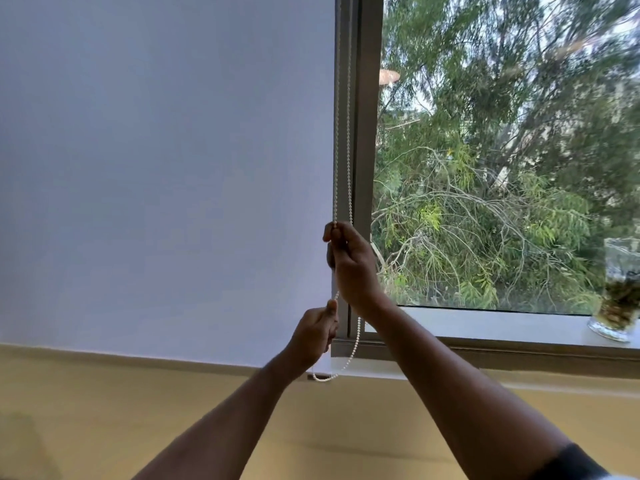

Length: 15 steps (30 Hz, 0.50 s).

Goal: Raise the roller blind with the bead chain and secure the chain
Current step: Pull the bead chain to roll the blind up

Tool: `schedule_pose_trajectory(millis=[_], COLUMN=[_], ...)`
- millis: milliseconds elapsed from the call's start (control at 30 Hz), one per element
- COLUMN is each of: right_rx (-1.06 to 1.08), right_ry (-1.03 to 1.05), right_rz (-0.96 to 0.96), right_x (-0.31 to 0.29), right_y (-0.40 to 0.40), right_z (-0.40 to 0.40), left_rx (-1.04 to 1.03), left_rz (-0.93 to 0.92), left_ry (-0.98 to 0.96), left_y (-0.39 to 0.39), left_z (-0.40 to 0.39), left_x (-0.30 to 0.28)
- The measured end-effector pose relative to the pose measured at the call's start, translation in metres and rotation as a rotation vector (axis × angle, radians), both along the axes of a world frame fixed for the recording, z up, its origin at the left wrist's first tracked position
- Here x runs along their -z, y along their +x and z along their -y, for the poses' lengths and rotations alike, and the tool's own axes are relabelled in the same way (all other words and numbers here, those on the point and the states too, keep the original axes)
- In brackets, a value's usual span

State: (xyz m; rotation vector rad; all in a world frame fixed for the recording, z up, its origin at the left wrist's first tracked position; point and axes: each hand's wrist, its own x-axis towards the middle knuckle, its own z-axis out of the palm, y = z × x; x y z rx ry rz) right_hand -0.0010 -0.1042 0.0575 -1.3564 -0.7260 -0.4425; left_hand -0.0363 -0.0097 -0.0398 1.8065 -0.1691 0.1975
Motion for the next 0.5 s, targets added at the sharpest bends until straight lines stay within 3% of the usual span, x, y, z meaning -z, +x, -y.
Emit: schedule_pose_trajectory(millis=[167, 500], right_rx=[0.146, 0.24], right_ry=[-0.096, -0.142], right_rz=[0.112, 0.135], right_x=[0.006, 0.01], right_y=[0.002, 0.003], right_z=[0.005, 0.002], left_rx=[-0.003, 0.01], left_rz=[0.0, 0.231], left_ry=[0.004, -0.184], left_y=[0.008, 0.028], left_z=[-0.021, -0.023], left_x=[-0.019, -0.161])
